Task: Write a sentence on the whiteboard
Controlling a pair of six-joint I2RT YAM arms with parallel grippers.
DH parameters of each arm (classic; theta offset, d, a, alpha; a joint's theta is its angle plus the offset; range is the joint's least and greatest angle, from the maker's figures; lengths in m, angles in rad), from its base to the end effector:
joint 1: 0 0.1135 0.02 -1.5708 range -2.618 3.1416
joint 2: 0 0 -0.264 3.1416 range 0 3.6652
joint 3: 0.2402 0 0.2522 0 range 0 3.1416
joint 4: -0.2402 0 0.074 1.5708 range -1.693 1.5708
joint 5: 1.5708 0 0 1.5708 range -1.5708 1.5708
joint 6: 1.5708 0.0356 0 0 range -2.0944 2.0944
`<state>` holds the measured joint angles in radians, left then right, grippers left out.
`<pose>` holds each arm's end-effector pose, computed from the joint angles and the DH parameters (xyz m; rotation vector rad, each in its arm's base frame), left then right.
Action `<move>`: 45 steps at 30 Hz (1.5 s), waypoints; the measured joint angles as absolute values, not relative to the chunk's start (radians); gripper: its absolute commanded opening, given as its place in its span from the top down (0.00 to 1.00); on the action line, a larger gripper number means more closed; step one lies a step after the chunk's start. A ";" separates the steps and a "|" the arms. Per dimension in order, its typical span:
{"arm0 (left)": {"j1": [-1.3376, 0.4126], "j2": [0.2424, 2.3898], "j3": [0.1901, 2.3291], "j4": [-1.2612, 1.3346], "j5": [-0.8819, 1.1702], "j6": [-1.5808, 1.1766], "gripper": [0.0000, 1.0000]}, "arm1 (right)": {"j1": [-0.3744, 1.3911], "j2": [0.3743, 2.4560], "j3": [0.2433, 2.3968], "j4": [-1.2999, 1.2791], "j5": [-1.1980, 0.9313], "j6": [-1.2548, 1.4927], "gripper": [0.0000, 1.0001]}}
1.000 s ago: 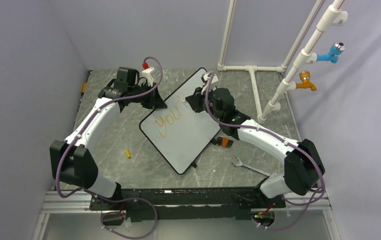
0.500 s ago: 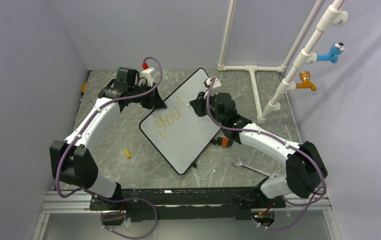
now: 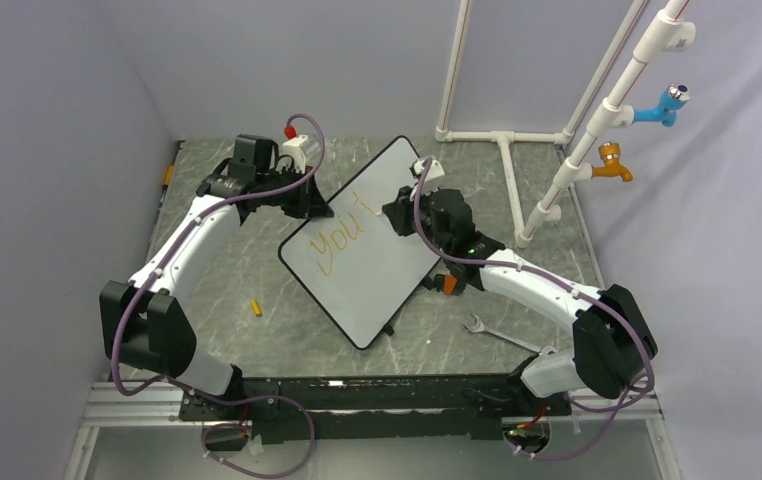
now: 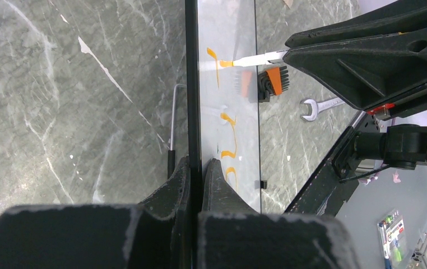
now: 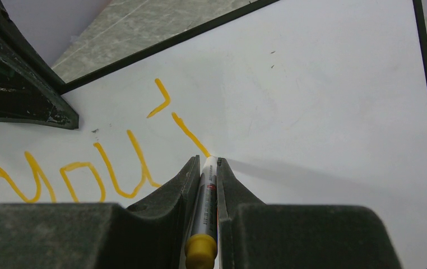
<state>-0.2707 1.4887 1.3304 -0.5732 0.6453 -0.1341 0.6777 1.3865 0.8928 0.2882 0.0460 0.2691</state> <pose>0.3083 -0.1078 0.3288 0.4941 2.2476 -0.9496 0.2527 0.2013 0.2874 -0.3361 1.7902 0.6378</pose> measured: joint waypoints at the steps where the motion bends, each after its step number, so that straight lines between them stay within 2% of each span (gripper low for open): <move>1: -0.271 1.489 1.330 -0.573 0.646 -0.134 1.00 | 0.678 1.386 0.893 0.288 0.047 0.269 1.00; 45: -0.271 1.488 1.330 -0.573 0.648 -0.136 1.00 | 0.676 1.477 1.073 0.228 0.110 0.226 1.00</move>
<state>-0.2710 1.4876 1.3300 -0.5732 0.6483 -0.1360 0.6758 1.4769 1.0725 0.2283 0.1101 0.2264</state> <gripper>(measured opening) 0.047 0.157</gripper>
